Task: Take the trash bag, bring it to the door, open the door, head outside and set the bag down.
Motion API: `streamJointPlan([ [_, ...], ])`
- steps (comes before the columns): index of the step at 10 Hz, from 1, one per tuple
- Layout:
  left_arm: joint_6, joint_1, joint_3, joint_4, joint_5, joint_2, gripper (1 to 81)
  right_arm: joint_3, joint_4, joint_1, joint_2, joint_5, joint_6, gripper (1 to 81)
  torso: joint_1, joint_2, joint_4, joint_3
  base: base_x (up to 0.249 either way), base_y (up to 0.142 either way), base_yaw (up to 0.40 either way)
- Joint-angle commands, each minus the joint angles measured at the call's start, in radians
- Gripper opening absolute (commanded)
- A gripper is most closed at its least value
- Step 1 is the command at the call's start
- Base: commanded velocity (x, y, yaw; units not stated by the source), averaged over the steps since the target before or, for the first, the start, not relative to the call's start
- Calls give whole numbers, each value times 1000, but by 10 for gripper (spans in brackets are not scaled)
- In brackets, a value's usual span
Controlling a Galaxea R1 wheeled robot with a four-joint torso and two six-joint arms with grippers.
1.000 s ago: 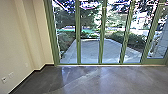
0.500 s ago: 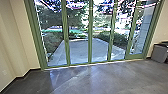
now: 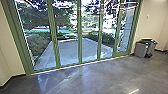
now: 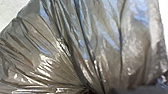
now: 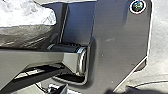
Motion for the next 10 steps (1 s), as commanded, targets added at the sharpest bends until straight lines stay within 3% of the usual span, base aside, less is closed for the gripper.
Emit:
streamJointPlan([
  [1, 6, -56, 4, 0, 80, 1, 10, -2, -1, 49, 1, -70, -2, 811, 0, 0, 0, 0, 0, 0, -237],
  [6, 7, -56, 6, 0, 80, -5, 10, -2, -1, 49, 1, -70, -2, 811, 0, 0, 0, 0, 0, 0, -150],
  [10, 7, -54, 6, -3, 78, -8, 10, -2, -1, 49, 3, -70, -2, 811, 0, 0, 0, 0, 0, 0, 0],
])
